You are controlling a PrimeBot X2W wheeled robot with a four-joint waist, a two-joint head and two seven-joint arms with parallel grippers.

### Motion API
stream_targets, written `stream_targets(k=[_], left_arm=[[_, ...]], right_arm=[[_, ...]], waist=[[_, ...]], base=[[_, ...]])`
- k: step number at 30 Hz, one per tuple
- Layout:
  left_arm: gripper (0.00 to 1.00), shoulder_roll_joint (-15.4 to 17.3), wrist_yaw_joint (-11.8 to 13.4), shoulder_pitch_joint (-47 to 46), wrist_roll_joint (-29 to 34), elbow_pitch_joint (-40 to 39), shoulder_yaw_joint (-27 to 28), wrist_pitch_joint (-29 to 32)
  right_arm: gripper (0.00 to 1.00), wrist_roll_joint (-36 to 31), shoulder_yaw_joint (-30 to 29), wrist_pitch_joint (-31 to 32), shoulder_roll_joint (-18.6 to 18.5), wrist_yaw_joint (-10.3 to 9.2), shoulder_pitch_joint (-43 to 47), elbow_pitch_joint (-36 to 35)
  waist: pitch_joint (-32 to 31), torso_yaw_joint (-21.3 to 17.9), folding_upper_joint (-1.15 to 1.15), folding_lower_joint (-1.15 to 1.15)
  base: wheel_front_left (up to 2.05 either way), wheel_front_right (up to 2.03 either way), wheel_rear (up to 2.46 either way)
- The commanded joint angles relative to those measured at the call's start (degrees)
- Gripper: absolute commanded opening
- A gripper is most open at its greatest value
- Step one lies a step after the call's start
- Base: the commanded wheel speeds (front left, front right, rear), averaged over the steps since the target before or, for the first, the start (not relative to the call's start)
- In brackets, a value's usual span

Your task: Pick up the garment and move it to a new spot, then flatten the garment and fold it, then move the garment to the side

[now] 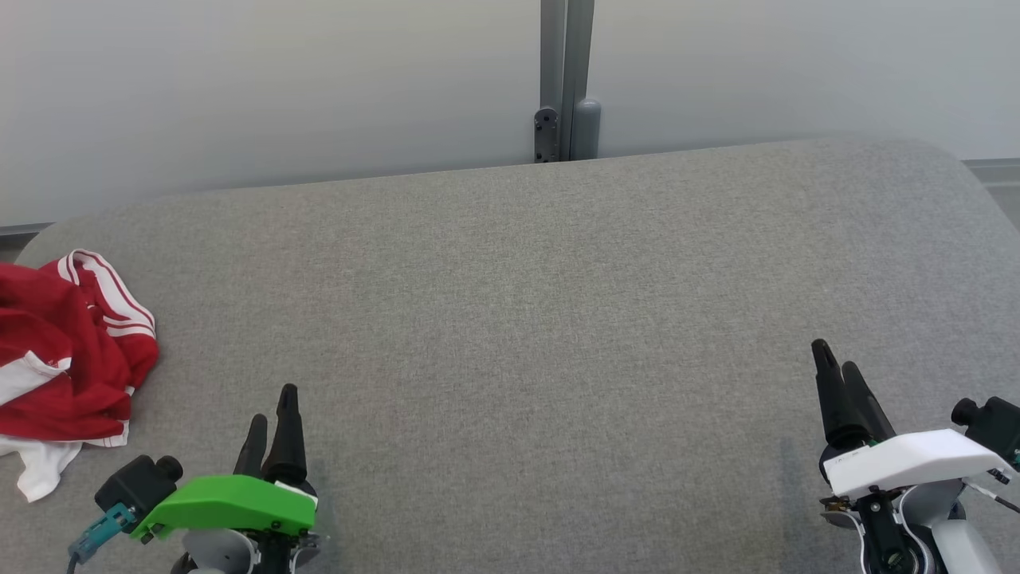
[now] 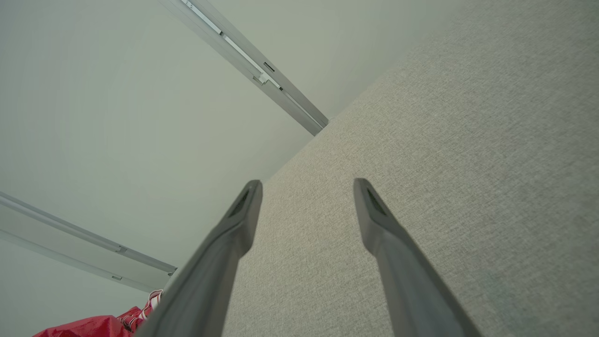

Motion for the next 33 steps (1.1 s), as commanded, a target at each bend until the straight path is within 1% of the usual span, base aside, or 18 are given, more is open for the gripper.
stream_targets(k=[1, 10, 16, 33], left_arm=[[1.00, 0.8, 0.3, -1.6, 2.8, -0.3, -0.5, -0.6], [1.00, 1.6, 1.8, -1.6, 11.7, 1.1, -2.3, -2.4], [1.00, 2.1, 2.5, -1.6, 16.9, 0.5, -3.6, -3.4], [1.00, 2.7, 4.3, -0.8, 28.5, 0.3, -5.8, -6.2]], right_arm=[[1.00, -2.6, 0.3, -0.7, -0.8, 0.01, -0.4, -0.8], [1.00, -10.7, 0.9, -2.4, -1.5, 0.02, 0.0, 0.0], [1.00, -15.2, 1.1, -3.5, -1.7, 0.02, 0.0, 0.3], [1.00, -27.0, 0.1, -6.3, -1.7, 0.02, 0.9, 0.0]], waist=[[0.0, 0.0, 0.00, 0.00], [-0.2, 0.0, 0.00, 0.00], [-0.2, -0.1, 0.00, 0.00], [-0.3, 0.0, 0.00, 0.00]], base=[[0.00, 0.00, 0.00], [0.00, 0.00, 0.00], [0.00, 0.00, 0.00], [0.00, 0.00, 0.00]])
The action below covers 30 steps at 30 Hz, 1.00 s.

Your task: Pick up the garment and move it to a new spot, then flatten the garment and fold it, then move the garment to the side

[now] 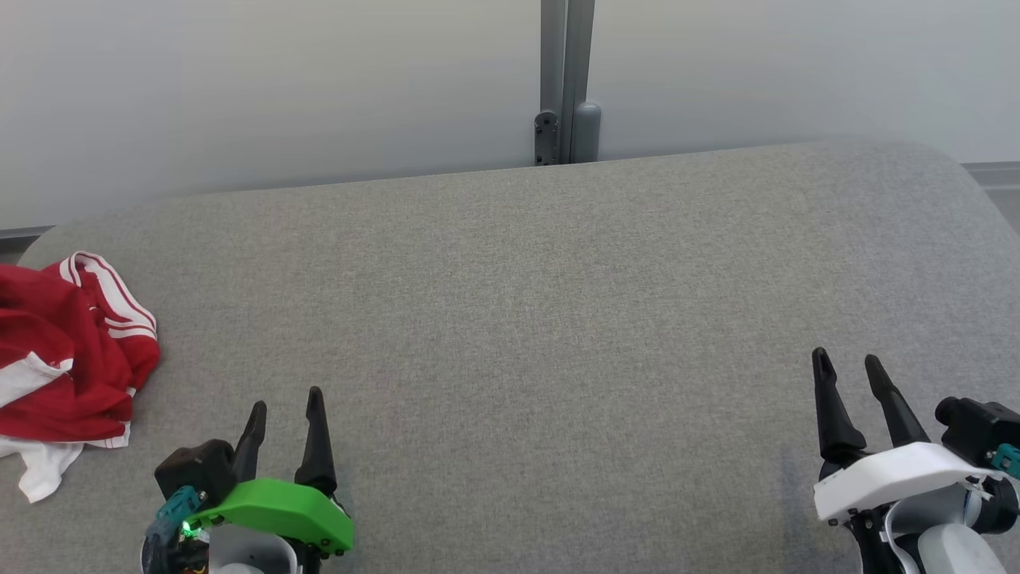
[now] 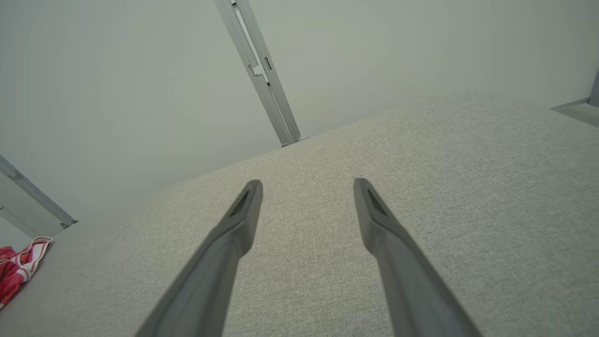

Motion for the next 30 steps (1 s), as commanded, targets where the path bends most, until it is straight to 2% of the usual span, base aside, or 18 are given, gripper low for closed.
stream_targets(k=[1, 30], left_arm=[[1.00, 0.6, 0.3, -0.7, 1.6, -0.6, -0.2, -0.5], [1.00, 0.8, 2.2, 0.3, 17.0, 0.0, -2.0, -4.4]], right_arm=[[1.00, -1.8, -0.2, -0.6, -0.3, 0.01, 0.0, -0.7], [1.00, -15.9, -1.8, -4.5, -0.6, 0.02, 1.3, -1.5]], waist=[[0.0, 0.0, 0.00, 0.00], [-0.3, 0.8, 0.00, 0.00]], base=[[0.00, 0.00, 0.00], [0.00, 0.00, 0.00]])
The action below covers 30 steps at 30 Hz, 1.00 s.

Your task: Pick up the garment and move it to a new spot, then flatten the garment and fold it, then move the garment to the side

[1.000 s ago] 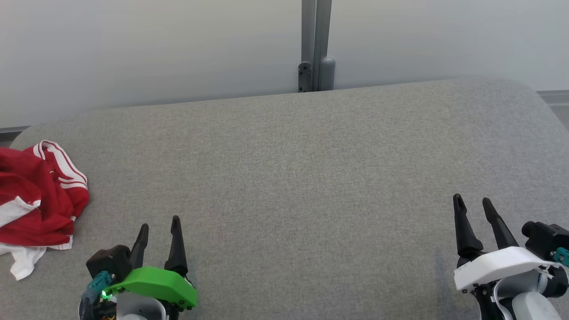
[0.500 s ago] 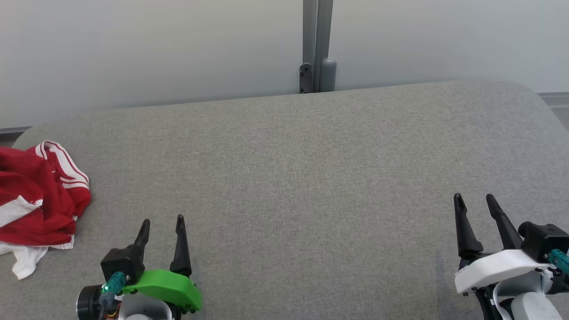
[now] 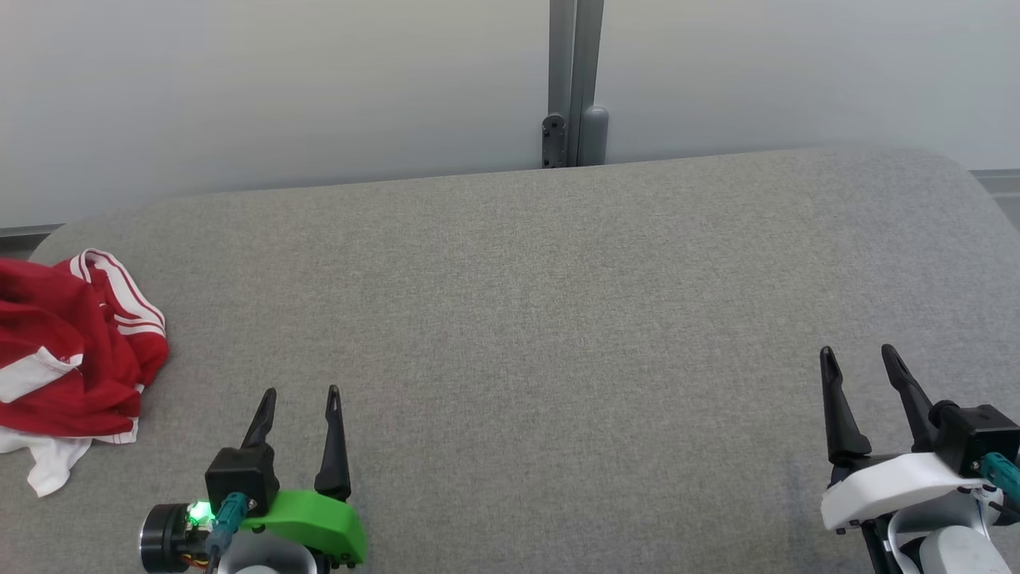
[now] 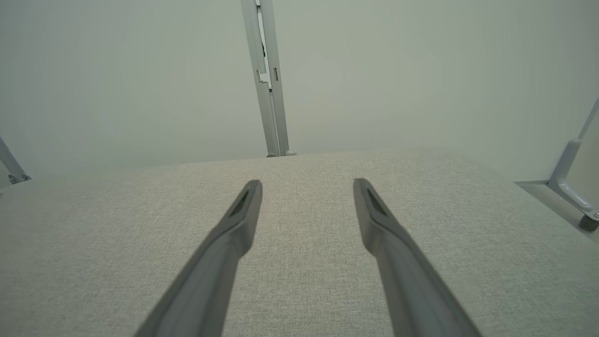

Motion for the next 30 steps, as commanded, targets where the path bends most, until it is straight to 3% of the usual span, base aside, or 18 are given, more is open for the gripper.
stream_targets(k=[1, 22, 30], left_arm=[[1.00, 0.3, 0.3, 0.3, 1.5, -0.1, 0.0, -0.6], [1.00, -0.7, -1.6, 0.4, 9.0, 1.1, 0.4, -2.8], [1.00, -1.2, -3.2, 0.6, 7.7, 1.6, 1.2, -2.6]], right_arm=[[1.00, -1.3, -0.4, -0.5, -0.2, 0.02, 0.6, -0.5], [1.00, -8.3, -2.5, -2.8, 0.1, 0.01, 1.9, -0.4], [1.00, -7.7, -2.4, -2.7, 0.1, 0.01, 1.8, -0.1]], waist=[[0.0, 0.1, 0.00, 0.00], [-0.6, 0.6, 0.00, 0.00], [-0.8, 0.7, 0.00, 0.00]], base=[[0.00, 0.00, 0.00], [0.00, 0.00, 0.00], [0.00, 0.00, 0.00]])
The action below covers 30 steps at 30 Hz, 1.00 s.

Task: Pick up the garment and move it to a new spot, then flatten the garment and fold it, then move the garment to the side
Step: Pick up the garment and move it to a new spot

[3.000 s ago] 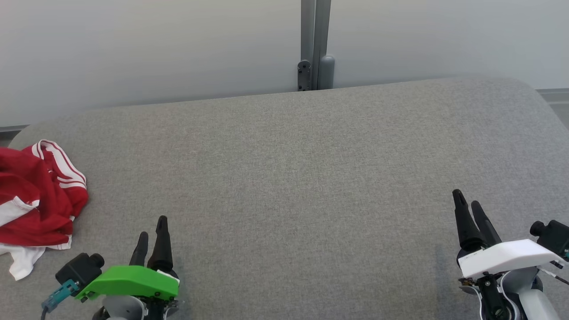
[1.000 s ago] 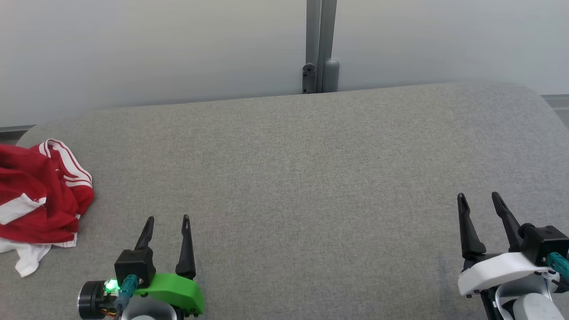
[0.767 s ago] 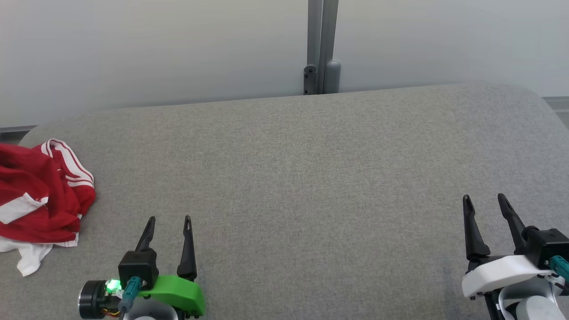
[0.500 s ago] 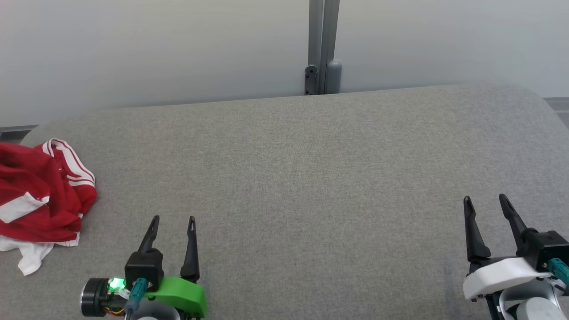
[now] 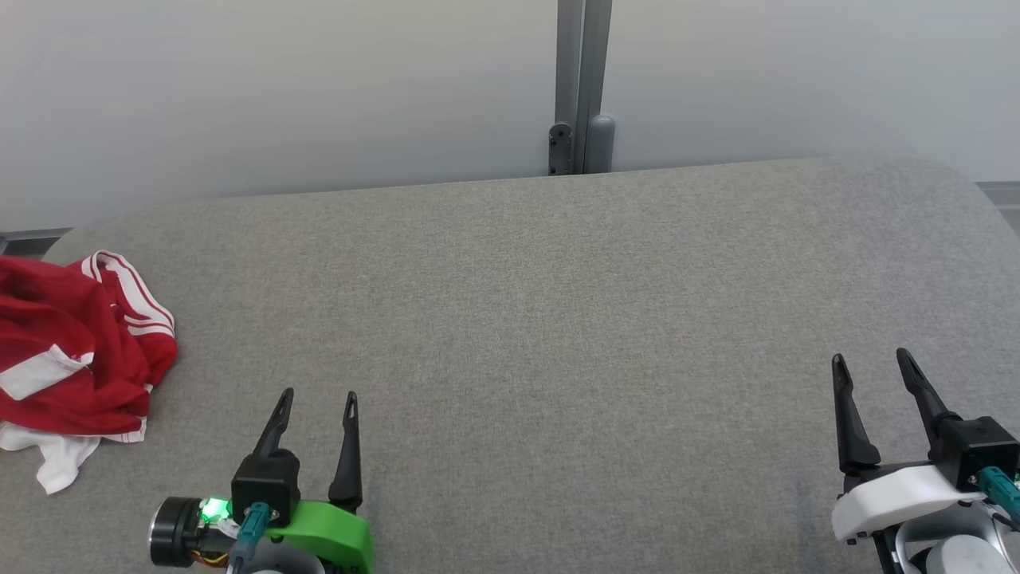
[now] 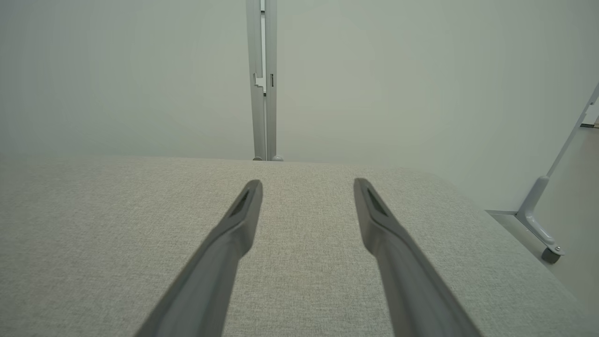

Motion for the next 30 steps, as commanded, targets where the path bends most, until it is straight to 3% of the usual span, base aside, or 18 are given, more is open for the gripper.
stream_targets(k=[1, 10, 17, 22, 30], left_arm=[[1.00, -0.1, -0.5, 0.4, -0.4, 0.3, 0.3, 0.0], [1.00, -0.5, -1.4, 0.2, 0.0, 0.7, 0.9, 0.0], [1.00, -0.7, -1.7, -0.3, 0.4, 0.7, 1.1, 0.0], [1.00, -0.8, -1.9, -0.4, 0.6, 1.1, 1.4, 0.0], [1.00, -0.7, -1.7, 0.4, 0.3, 1.5, 2.7, 0.0]], right_arm=[[1.00, 0.3, 0.0, -0.2, -0.2, 0.00, 0.7, 0.0], [1.00, 0.3, 0.1, -0.2, 0.0, 0.00, 0.9, 0.0], [1.00, 0.2, -0.5, -0.2, 0.2, 0.00, 1.6, -0.4], [1.00, 0.6, -0.6, -0.2, 0.4, 0.00, 1.9, -0.7], [1.00, 1.0, 0.8, -0.2, 1.6, -0.01, 2.3, -0.3]], waist=[[0.0, 0.0, 0.00, 0.00], [0.0, 0.0, 0.00, 0.00], [-0.3, 2.5, 0.00, 0.00], [-0.4, 6.4, 0.00, 0.00], [-0.6, 16.8, 0.00, 0.00]], base=[[0.00, 0.00, 0.00], [0.00, 0.00, 0.00], [0.00, 0.00, 0.00], [0.00, 0.00, 0.00], [0.00, 0.00, 0.00]])
